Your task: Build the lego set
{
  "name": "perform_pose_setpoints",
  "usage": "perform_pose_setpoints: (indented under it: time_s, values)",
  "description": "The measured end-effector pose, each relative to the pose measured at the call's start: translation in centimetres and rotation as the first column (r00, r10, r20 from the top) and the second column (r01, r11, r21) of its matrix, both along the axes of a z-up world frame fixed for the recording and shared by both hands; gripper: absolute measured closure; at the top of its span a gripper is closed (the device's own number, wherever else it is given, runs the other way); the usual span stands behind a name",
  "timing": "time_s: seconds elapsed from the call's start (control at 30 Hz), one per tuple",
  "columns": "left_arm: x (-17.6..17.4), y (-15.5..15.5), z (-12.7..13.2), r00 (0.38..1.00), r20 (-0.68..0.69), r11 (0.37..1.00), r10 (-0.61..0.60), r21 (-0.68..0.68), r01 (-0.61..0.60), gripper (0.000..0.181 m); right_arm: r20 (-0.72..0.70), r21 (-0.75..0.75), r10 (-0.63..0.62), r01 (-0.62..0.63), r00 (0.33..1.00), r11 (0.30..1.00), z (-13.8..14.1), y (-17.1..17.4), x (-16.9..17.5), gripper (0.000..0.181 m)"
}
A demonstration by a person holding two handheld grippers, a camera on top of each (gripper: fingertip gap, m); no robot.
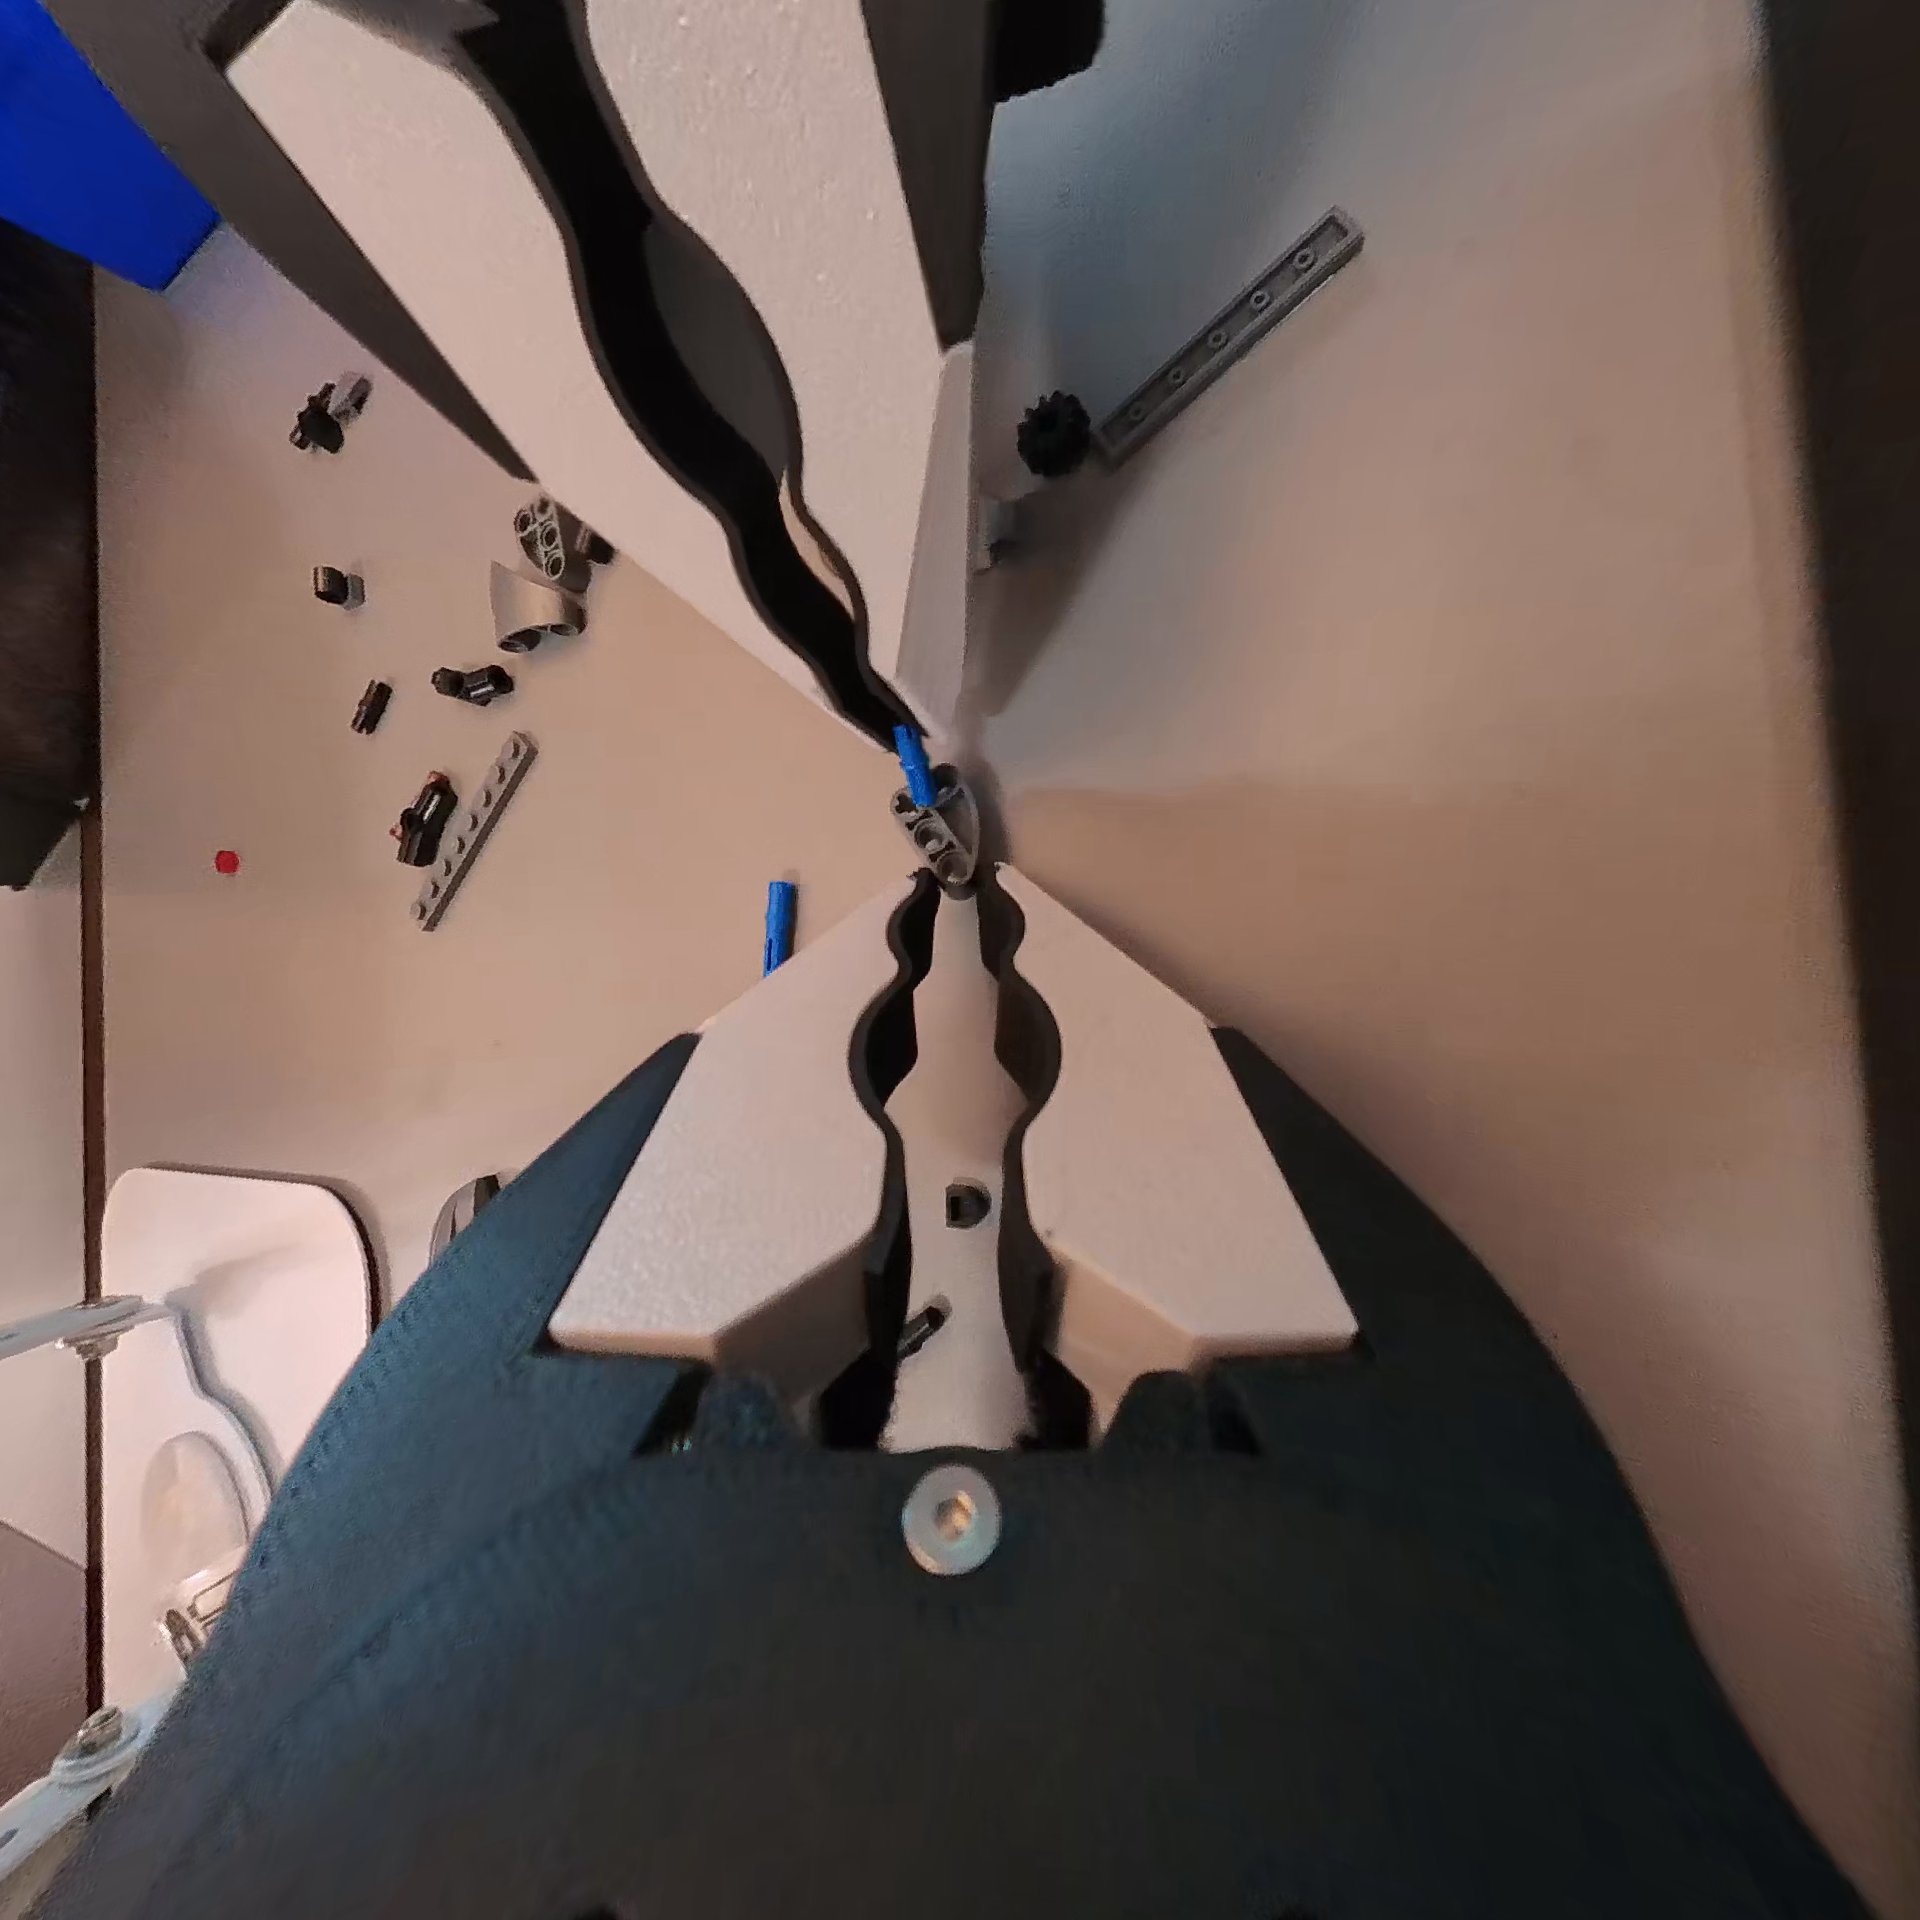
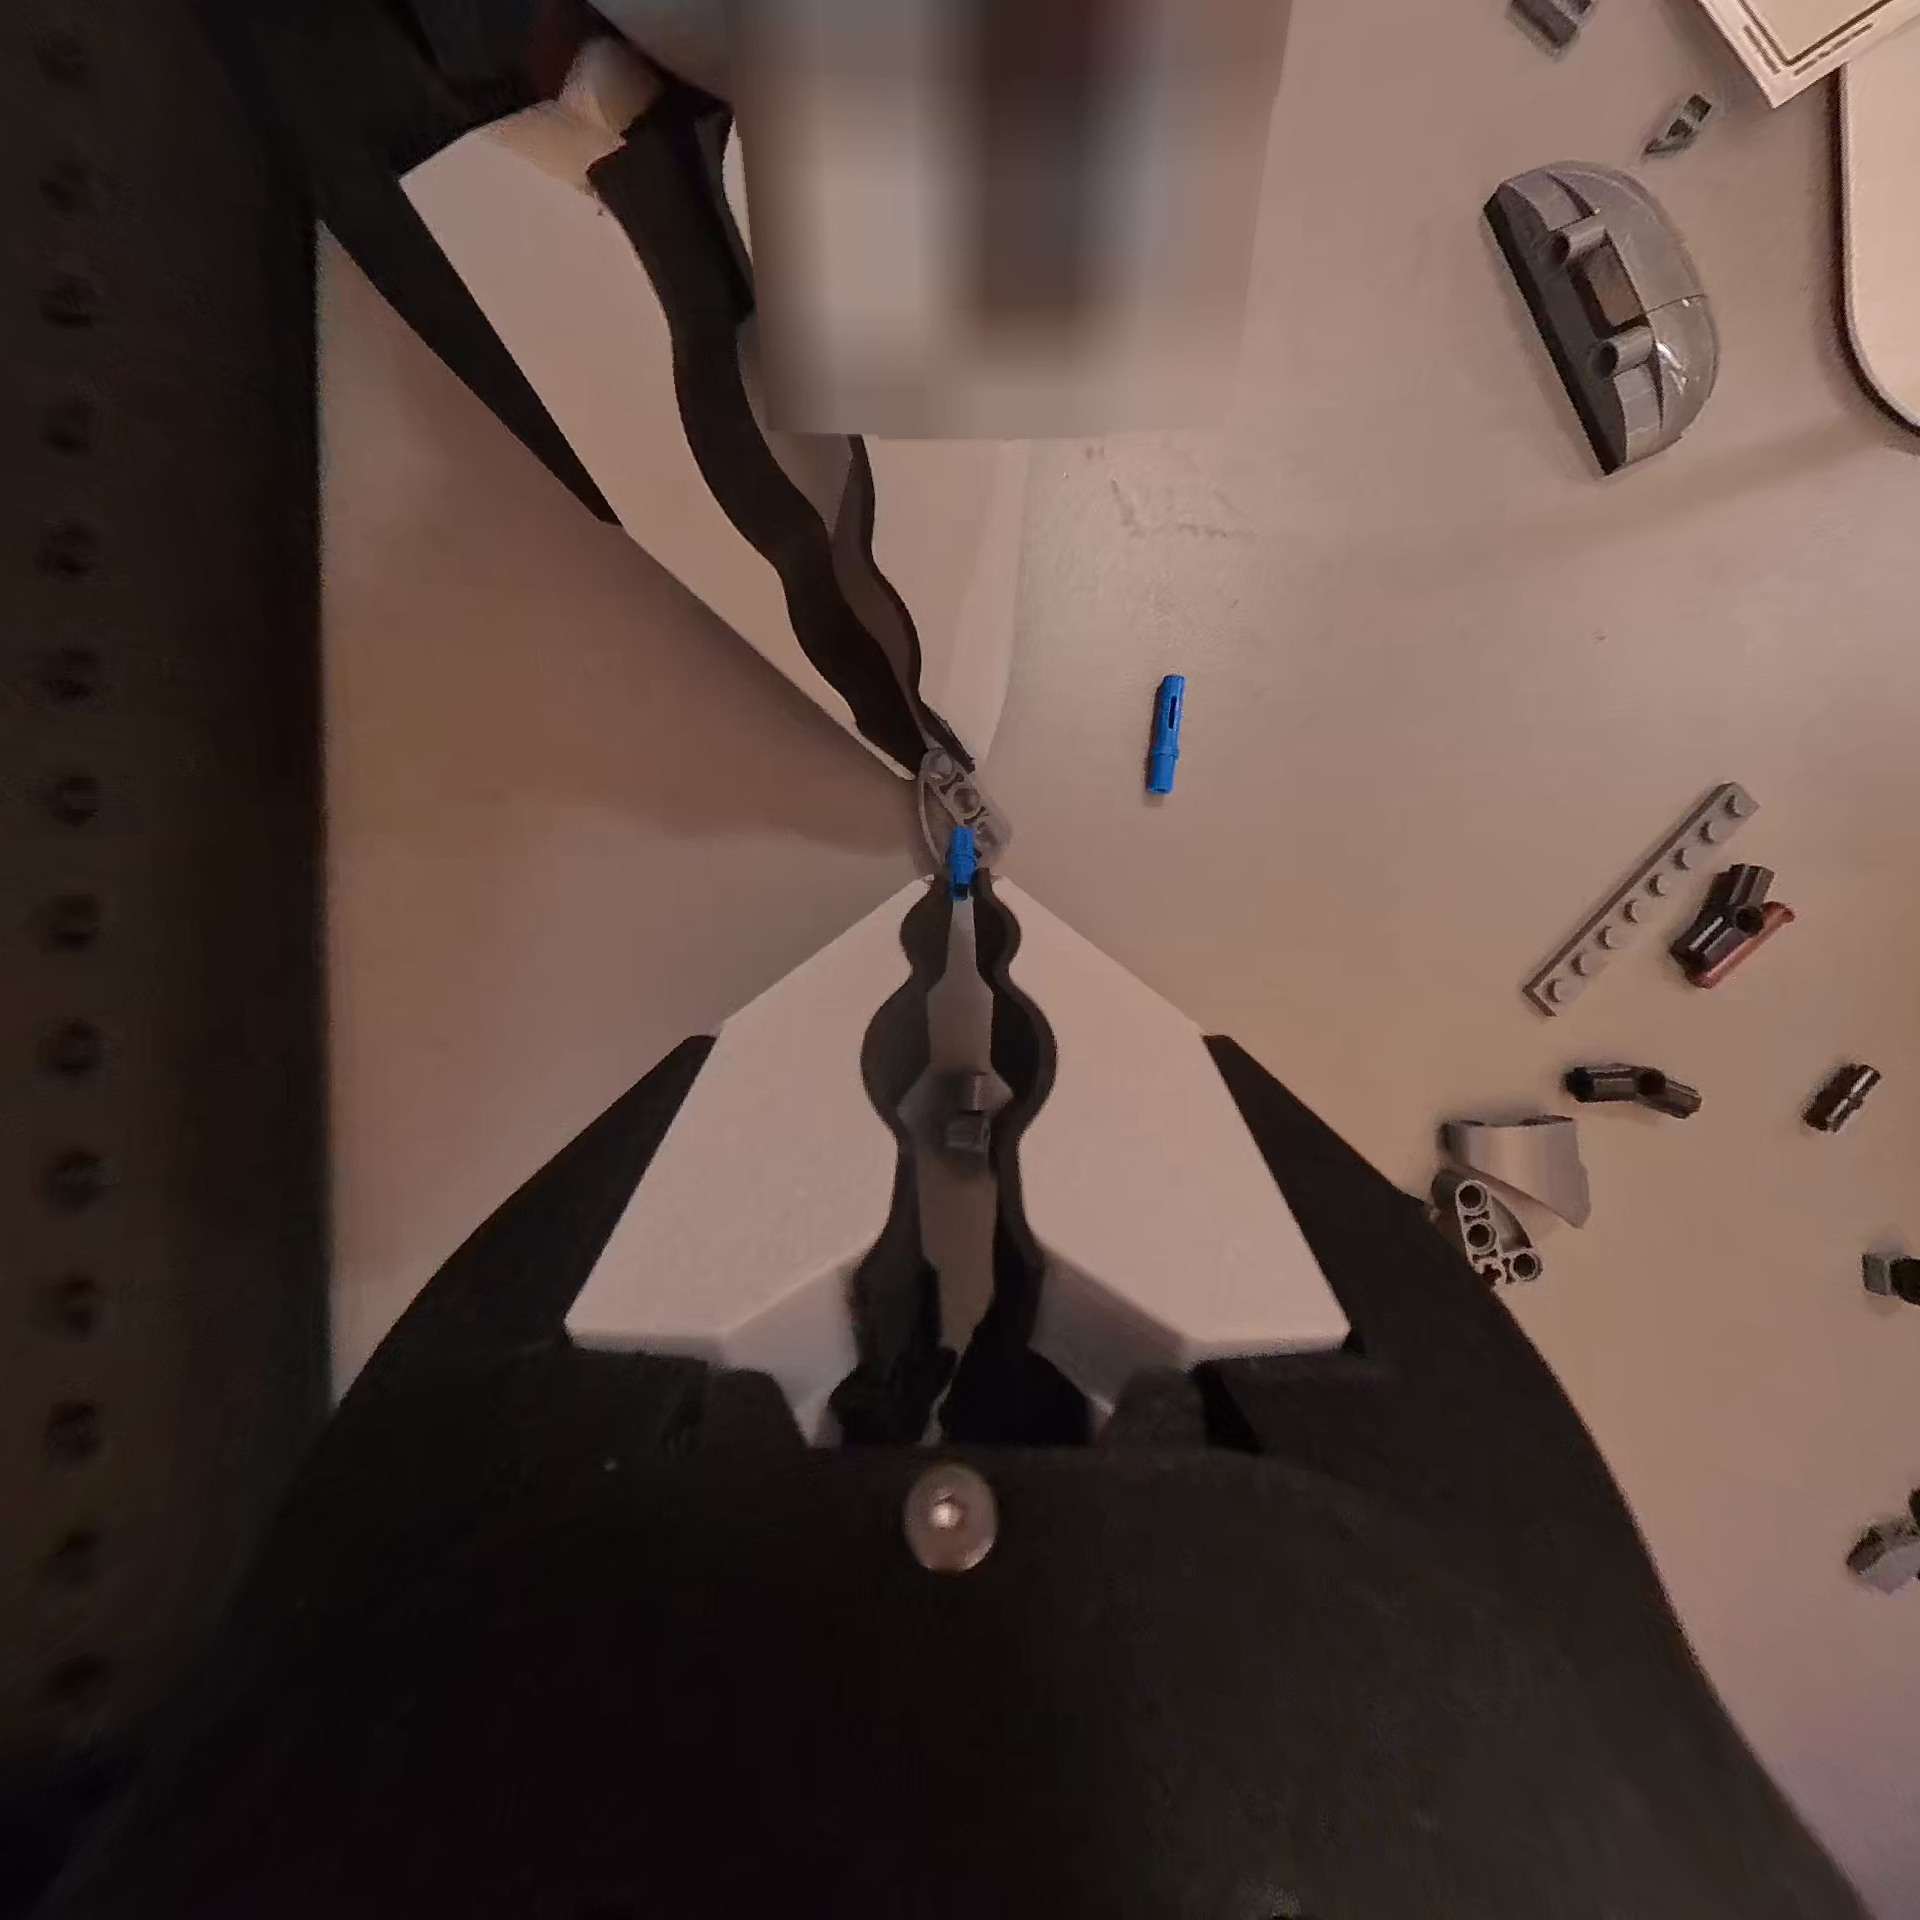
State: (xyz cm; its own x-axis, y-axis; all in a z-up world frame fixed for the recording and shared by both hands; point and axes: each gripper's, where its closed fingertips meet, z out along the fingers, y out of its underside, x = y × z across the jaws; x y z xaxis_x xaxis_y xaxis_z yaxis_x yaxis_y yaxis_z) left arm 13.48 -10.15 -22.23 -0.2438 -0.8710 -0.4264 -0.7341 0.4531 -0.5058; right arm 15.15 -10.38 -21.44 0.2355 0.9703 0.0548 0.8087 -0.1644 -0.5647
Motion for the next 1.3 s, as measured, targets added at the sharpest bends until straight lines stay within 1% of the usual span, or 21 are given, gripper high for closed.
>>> perform_pose_setpoints:
  time_s: [0.3, 0.73, 0.87, 1.0, 1.3]
  values:
    - [0.16, -0.10, 0.10, 1.000, 0.003, 1.000, 0.009, -0.012, -0.009, 0.176, 0.022, 0.016, -0.026, 0.025, 0.999, 1.000, -0.01, 0.39, 0.31, 0.178]
    - [0.48, -0.07, 0.29, 1.000, 0.005, 1.000, 0.008, 0.012, -0.008, 0.176, 0.062, 0.038, -0.038, 0.036, 0.997, 0.999, -0.03, 0.58, 0.57, 0.179]
    - [0.55, -0.04, 0.37, 1.000, -0.001, 0.999, 0.003, 0.042, -0.003, 0.176, 0.080, 0.052, -0.038, 0.034, 0.996, 0.998, -0.01, 0.60, 0.62, 0.179]
    - [0.62, -0.03, 0.34, 1.000, -0.020, 0.995, -0.006, 0.104, 0.008, 0.176, 0.096, 0.054, -0.043, 0.038, 0.994, 0.998, 0.04, 0.59, 0.66, 0.179]
    - [0.70, -0.02, 0.32, 0.999, -0.032, 0.990, -0.009, 0.139, 0.014, 0.176, 0.144, 0.066, -0.050, 0.041, 0.988, 0.997, 0.11, 0.80, 0.62, 0.179]
